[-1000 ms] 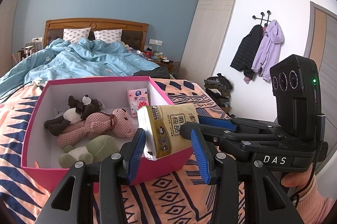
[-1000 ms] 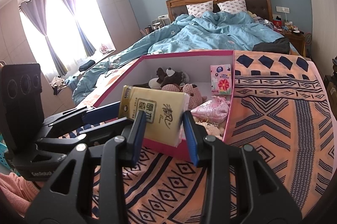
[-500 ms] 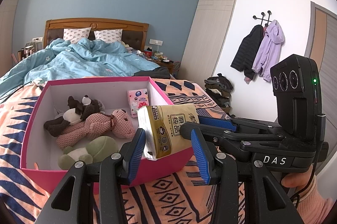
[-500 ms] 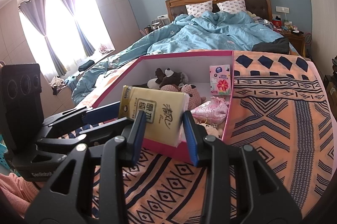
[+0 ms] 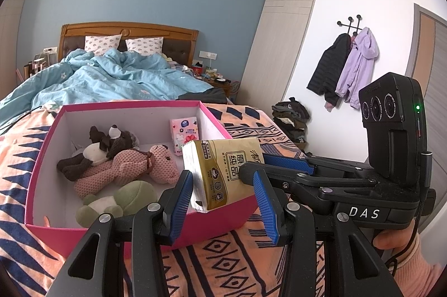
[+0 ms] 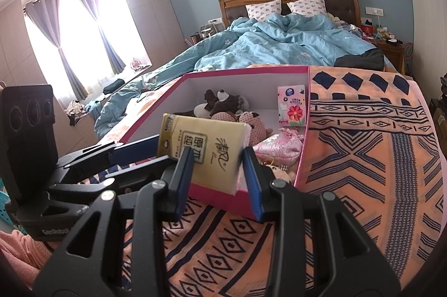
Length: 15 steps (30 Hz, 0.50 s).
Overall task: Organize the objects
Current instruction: 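Hold the beige carton with the right gripper above the box rim, then lower the beige carton into the box and open the right gripper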
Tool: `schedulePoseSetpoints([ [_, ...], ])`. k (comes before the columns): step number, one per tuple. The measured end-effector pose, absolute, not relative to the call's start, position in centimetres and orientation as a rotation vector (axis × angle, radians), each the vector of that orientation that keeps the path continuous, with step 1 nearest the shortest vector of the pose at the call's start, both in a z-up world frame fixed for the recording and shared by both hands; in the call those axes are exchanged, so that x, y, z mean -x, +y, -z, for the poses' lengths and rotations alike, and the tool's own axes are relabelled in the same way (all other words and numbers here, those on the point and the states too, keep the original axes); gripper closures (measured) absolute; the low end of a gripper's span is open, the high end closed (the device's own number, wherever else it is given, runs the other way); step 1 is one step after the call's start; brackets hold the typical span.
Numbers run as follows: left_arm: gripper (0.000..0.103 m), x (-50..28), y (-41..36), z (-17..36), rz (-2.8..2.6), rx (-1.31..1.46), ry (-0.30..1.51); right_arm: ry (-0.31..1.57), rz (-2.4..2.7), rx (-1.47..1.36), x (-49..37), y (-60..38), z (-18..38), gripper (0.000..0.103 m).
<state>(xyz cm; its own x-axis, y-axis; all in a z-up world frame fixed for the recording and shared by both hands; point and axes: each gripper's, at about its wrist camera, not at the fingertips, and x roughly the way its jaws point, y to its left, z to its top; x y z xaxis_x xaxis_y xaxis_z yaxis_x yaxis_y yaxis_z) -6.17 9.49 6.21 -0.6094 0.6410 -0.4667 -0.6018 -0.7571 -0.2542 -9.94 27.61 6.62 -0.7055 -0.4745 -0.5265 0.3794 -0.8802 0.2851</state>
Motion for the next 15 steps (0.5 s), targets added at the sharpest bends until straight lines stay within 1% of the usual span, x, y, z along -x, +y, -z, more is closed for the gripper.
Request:
schedulePoseSetpoints([
  [15,0.058,6.58,9.78,-6.07,-2.325,0.717,-0.098,-0.205,2.533,-0.845,10.57,27.62,-6.02,0.064],
])
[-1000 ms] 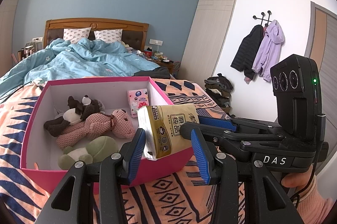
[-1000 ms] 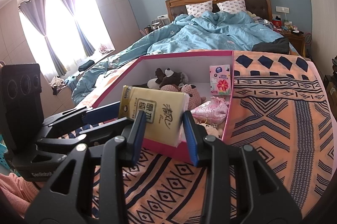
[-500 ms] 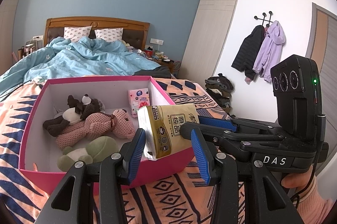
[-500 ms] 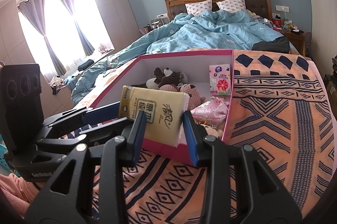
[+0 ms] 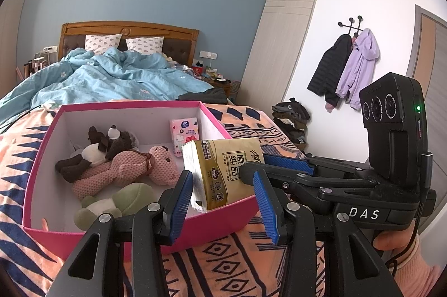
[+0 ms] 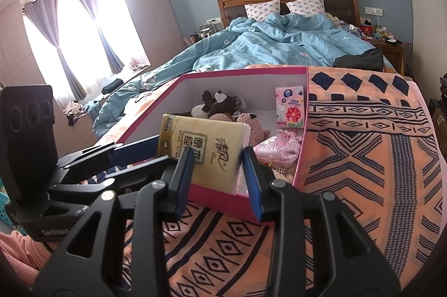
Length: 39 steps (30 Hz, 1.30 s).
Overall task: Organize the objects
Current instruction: 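Lower the beige carton into the box and open the right gripper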
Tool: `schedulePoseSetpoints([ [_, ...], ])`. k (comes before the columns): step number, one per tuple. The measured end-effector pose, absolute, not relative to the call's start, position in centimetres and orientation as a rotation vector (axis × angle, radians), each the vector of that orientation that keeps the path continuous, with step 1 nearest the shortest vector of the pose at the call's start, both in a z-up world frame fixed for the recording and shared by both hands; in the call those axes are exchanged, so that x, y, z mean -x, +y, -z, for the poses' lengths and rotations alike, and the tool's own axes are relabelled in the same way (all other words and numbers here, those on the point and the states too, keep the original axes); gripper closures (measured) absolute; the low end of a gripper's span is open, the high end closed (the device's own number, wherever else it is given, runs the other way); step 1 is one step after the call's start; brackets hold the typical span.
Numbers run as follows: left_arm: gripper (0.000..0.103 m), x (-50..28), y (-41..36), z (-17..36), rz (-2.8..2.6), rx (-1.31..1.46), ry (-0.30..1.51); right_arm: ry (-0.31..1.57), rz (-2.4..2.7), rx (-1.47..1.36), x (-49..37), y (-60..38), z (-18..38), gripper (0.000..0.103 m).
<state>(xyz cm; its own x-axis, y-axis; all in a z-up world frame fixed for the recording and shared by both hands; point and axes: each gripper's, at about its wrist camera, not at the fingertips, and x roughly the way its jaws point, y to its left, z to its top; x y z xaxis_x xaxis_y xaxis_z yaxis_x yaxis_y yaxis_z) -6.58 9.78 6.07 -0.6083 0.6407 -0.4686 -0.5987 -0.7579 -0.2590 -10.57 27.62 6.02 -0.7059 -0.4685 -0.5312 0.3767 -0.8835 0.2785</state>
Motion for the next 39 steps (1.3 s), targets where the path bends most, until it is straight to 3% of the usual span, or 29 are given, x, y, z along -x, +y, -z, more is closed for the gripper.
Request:
schedulePoseSetpoints([
  [39,0.058,10.9,11.4,-4.1,-2.290,0.830,-0.167,-0.204,2.555,-0.963,14.7,28.2,-4.6,0.065],
])
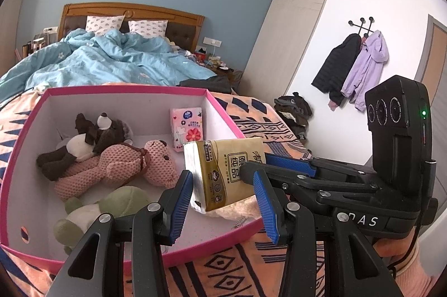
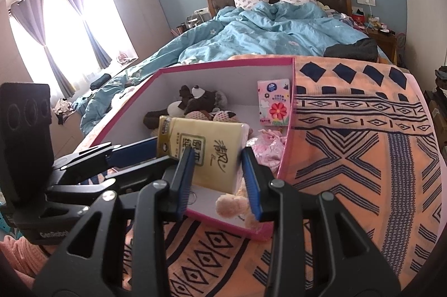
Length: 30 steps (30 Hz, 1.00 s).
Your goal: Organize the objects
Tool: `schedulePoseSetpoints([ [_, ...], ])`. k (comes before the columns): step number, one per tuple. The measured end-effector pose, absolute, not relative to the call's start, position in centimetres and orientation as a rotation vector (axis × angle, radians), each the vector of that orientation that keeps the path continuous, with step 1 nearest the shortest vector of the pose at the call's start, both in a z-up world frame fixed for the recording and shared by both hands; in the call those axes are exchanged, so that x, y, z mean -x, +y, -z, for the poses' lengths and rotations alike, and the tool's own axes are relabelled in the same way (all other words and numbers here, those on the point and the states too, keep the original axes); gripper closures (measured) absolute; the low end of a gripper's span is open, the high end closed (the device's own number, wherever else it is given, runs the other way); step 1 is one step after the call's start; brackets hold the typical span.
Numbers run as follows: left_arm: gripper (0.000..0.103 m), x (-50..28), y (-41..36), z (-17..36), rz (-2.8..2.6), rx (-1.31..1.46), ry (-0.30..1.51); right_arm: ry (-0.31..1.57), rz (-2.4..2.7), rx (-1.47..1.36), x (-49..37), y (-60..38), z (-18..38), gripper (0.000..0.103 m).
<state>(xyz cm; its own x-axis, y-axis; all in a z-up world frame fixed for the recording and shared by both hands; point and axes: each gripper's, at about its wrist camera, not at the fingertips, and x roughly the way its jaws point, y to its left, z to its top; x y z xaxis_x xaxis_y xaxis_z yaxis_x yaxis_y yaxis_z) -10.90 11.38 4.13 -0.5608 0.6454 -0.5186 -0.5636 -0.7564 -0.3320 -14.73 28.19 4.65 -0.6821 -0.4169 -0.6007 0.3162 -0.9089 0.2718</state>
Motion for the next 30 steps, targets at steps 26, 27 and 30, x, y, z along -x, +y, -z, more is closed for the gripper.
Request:
schedulePoseSetpoints([
  [26,0.018,12.7,9.8,-2.1,-2.353,0.870,-0.244,-0.237,2.575,-1.033,16.1,28.1,-3.2,0.061],
  [27,0.013,12.3,9.6,-2.4,-2.365,0.843,-0.236,-0.217,2.588,-1.020,15.6,27.8,-3.3,0.059],
  [30,0.001,10.5,8.7,-3.5,-2.434,0.747,-0.198,-0.194,2.598,-0.979,14.4,27.3,-3.6,0.054],
])
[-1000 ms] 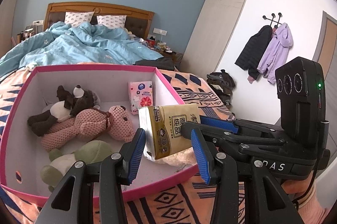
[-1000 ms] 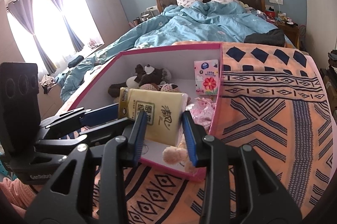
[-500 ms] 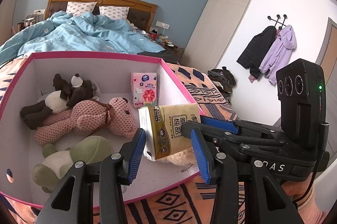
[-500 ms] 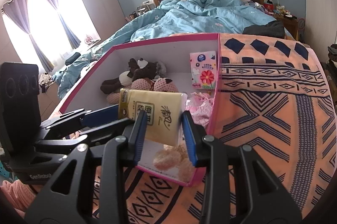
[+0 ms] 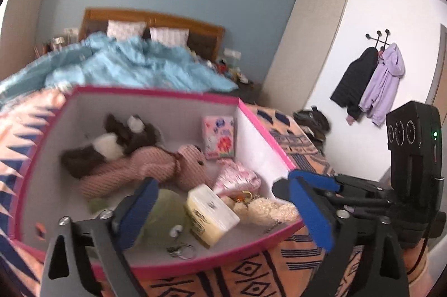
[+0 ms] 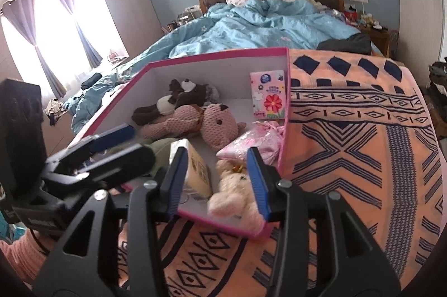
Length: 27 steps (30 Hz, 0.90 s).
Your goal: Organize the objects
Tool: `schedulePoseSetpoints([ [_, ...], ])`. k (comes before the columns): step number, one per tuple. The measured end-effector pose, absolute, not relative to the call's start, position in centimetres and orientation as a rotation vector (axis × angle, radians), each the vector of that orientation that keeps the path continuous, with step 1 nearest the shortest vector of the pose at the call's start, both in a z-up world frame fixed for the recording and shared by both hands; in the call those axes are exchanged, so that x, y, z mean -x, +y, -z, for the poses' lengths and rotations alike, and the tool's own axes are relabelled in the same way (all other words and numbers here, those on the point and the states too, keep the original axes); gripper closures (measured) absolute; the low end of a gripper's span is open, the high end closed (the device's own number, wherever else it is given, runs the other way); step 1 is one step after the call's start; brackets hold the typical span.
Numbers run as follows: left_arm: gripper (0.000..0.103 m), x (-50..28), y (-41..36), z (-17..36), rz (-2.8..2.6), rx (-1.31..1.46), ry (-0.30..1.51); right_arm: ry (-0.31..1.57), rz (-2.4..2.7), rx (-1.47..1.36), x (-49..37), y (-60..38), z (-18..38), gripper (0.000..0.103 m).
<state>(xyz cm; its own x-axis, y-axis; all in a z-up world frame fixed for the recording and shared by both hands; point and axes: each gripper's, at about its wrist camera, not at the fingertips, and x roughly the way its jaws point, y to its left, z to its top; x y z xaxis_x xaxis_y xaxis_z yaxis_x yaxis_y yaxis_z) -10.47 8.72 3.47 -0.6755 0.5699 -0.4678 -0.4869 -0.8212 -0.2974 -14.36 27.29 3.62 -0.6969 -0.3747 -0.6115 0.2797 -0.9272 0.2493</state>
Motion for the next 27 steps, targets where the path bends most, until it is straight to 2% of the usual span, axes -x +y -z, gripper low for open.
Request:
schedulePoseSetpoints([
  [4,0.000,7.5,6.8,-4.8,-2.546,0.619,-0.131,-0.158,2.626,-0.899,11.7,26.4,-4.1,0.045],
  [8,0.000,5.6,4.6,-4.9,-2.601,0.597,-0.143,-0.133,2.655,-0.829,9.1,25.7,-4.2,0.036],
  [10,0.000,4.9,3.5,-4.3,-2.642,0.626,-0.134,-0.107,2.684,-0.788,7.7,25.1,-4.1,0.023],
  [13,0.000,3.9,2.3,-3.5,-2.711,0.653,-0.120,-0.046,2.741,-0.736,5.7,24.0,-3.6,0.011],
  [17,0.000,2.8,1.7,-2.1,-2.786,0.708,-0.046,-0.029,2.745,-0.765,4.6,23.1,-2.2,0.010],
  [22,0.000,2.6,0.3,-0.1,-2.807,0.834,-0.087,-0.071,2.724,-0.866,4.6,22.7,0.0,0.010],
  [27,0.000,1.9,0.3,0.7,-2.817,0.872,-0.043,-0.060,2.732,-0.877,4.3,21.9,0.9,0.010],
])
